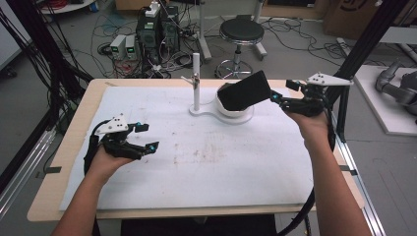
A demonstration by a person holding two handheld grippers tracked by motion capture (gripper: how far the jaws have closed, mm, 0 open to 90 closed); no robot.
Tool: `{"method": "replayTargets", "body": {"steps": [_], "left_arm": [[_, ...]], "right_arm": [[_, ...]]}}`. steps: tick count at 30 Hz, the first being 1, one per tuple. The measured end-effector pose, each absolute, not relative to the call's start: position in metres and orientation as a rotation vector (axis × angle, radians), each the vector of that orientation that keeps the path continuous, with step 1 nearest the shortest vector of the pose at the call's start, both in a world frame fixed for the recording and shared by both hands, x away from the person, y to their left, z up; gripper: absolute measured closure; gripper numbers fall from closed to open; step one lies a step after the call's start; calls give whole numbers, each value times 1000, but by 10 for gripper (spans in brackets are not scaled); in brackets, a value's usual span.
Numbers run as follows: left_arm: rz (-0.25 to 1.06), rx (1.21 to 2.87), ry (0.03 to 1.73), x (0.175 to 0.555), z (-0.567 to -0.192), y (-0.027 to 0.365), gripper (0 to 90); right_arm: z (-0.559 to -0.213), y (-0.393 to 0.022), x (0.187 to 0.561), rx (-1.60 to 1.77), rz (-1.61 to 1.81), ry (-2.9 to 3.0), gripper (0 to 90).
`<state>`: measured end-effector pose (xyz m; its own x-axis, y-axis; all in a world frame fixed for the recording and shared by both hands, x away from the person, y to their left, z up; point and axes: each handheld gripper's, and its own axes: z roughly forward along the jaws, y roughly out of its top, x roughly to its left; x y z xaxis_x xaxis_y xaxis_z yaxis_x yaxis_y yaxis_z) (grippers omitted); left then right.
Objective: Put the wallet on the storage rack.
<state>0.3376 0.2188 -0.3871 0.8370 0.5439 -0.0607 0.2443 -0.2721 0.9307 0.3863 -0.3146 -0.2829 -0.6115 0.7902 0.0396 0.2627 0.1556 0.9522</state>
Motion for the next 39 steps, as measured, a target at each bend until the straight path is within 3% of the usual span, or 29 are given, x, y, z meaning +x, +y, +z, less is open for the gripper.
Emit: {"method": "replayTargets", "body": {"steps": [17, 29, 39], "left_arm": [[349, 1826, 613, 339, -392, 224, 183], [381, 1830, 634, 340, -399, 223, 183], [375, 1827, 630, 341, -402, 223, 183]], "right_arm": [[-349, -315, 335, 923, 1600, 1948, 198], [-400, -309, 334, 993, 1505, 2048, 198], [-405, -303, 337, 1017, 1407, 2103, 198]]}}
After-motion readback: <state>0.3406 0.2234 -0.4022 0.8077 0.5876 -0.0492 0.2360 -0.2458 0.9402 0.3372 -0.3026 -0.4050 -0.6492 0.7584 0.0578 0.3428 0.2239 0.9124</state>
